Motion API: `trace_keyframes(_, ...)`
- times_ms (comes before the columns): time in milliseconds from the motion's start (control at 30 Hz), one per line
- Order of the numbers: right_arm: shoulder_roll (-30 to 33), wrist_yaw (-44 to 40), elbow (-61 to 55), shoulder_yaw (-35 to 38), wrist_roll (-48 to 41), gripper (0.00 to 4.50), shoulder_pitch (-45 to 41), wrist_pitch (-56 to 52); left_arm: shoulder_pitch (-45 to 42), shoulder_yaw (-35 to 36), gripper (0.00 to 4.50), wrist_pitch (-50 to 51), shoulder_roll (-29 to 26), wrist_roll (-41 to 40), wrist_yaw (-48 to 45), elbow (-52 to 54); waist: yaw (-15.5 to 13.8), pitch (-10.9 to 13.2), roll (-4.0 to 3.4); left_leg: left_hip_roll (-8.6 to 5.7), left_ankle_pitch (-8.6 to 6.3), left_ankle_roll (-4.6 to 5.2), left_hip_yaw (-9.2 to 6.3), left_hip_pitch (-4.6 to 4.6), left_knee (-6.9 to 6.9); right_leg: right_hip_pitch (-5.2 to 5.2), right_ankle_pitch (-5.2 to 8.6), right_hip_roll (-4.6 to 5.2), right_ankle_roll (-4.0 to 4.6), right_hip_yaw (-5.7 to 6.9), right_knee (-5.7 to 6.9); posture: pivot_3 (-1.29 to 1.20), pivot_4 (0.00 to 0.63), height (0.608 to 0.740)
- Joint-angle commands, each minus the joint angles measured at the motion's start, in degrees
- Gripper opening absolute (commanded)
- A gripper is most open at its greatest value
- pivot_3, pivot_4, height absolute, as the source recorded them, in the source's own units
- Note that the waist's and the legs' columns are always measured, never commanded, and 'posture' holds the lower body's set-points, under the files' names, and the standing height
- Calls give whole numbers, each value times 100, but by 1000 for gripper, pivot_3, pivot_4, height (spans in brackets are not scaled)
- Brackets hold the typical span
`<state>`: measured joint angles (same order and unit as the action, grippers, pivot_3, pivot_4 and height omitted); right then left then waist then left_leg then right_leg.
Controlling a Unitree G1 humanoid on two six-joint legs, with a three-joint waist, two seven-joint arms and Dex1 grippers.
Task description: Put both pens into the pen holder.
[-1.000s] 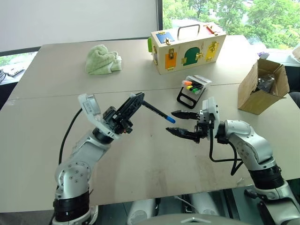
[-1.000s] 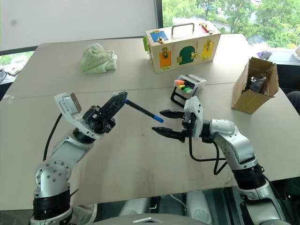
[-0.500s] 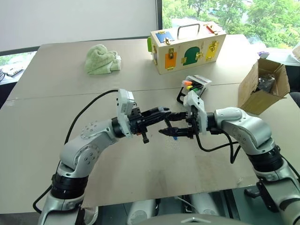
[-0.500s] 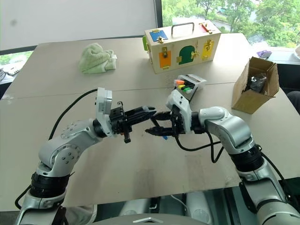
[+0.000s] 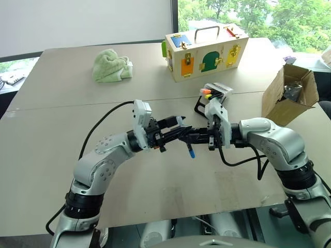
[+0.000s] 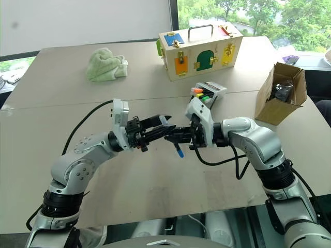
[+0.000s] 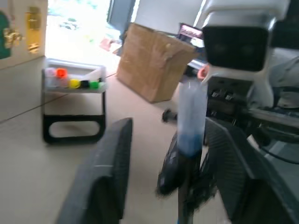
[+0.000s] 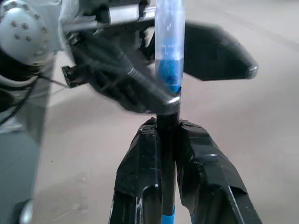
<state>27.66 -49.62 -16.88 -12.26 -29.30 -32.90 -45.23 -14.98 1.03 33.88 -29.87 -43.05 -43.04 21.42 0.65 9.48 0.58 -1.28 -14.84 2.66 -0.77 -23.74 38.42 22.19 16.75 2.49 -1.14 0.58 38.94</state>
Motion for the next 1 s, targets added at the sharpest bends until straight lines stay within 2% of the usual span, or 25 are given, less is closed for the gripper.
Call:
trace_keyframes(33,214,-49,62,278,724,0,52,1639,197,461,2989,65,-171,-205,144,541,-1,0,0,0,0,0,0,0,-1,1,0,0,0,0,-1,0,150,740)
trace_keyframes(100,317,-175,108,369,974,0,7,2412,321,617,2989,236,-344,-237,278,760,-1,1,0,0,0,-1,0,0,0,2,0,0,0,0,-1,0,150,740)
trace_keyframes(200,5,51,81,630,924,0,-169,2964,440,752,2989,404,-552,-308,389,1092,15,1,0,1,1,-1,1,1,-1,2,0,-2,0,0,1,0,150,740)
trace_keyframes(267,-156,176,223,612,1248,0,-339,3637,374,809,2989,496,-602,-264,625,1186,14,2,-1,4,1,-2,1,2,-1,1,0,-3,0,-1,4,0,150,740)
trace_keyframes(433,-11,171,900,421,2111,0,-548,4902,222,817,2989,615,-754,-228,874,1465,-28,1,0,0,1,-2,1,4,2,0,0,-2,-1,1,5,0,150,740)
trace_keyframes(633,30,243,1798,371,2684,0,-667,5865,173,834,2989,637,-786,-129,1053,1483,-6,1,0,0,2,-4,3,3,0,-1,0,-2,-1,0,3,0,150,740)
trace_keyframes(1000,-120,466,3185,416,2976,0,-1020,6796,198,916,2989,647,-874,-25,1132,1496,5,2,0,1,3,-5,4,4,1,-1,0,-3,0,-1,3,0,150,740)
